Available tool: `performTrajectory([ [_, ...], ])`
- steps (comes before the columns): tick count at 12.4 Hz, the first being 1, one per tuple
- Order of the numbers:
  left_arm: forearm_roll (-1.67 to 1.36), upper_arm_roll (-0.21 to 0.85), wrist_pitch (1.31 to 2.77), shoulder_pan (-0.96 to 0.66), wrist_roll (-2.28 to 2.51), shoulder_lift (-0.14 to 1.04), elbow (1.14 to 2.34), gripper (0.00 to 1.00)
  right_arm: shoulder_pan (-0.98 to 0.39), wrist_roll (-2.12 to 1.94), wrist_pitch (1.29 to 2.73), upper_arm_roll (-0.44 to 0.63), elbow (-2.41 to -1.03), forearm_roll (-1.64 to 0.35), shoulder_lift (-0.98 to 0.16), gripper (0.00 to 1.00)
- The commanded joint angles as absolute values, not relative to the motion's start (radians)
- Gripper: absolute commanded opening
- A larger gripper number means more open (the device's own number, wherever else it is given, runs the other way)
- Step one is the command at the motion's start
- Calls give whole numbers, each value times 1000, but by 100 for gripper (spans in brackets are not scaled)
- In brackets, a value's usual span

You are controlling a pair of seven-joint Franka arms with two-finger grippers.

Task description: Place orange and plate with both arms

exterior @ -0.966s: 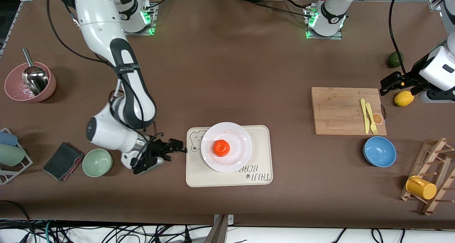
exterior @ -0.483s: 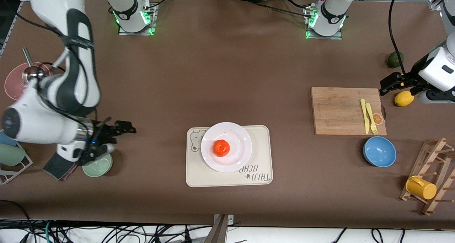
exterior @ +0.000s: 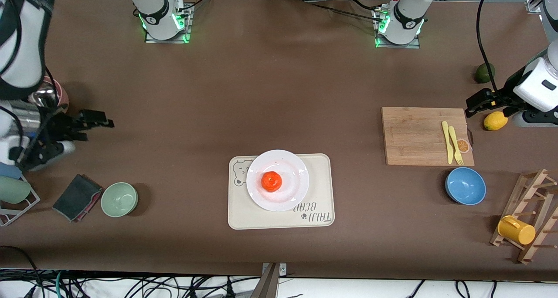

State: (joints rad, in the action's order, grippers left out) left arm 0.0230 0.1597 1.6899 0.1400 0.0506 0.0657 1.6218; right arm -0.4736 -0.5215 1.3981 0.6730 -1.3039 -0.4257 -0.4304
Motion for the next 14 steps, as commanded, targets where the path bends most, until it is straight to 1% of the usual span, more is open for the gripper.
performTrajectory([
  [1, 2, 167, 1689, 153, 29, 60, 1629, 100, -485, -395, 1379, 599, -1365, -303, -267, 100],
  [3, 2, 167, 1687, 153, 29, 58, 1631, 100, -456, -248, 1379, 473, -1423, -183, -151, 100],
  [6, 2, 167, 1687, 153, 29, 60, 1629, 100, -269, -74, 1381, 199, -1512, -91, -11, 100],
  [8, 2, 167, 1689, 153, 29, 58, 1631, 100, -159, 1, 1379, 70, -1551, -81, 43, 100],
  [9, 2, 167, 1689, 153, 29, 58, 1632, 100, -137, 33, 1381, 48, -1577, -78, 64, 100],
  [10, 2, 167, 1689, 153, 29, 60, 1632, 100, -135, 60, 1394, 48, -1610, -57, 78, 100],
  [11, 2, 167, 1689, 153, 29, 60, 1632, 100, -132, 66, 1426, 52, -1620, -45, 69, 100],
  [14, 2, 167, 1689, 153, 29, 60, 1632, 100, -115, 92, 1456, 66, -1615, -38, 28, 100],
])
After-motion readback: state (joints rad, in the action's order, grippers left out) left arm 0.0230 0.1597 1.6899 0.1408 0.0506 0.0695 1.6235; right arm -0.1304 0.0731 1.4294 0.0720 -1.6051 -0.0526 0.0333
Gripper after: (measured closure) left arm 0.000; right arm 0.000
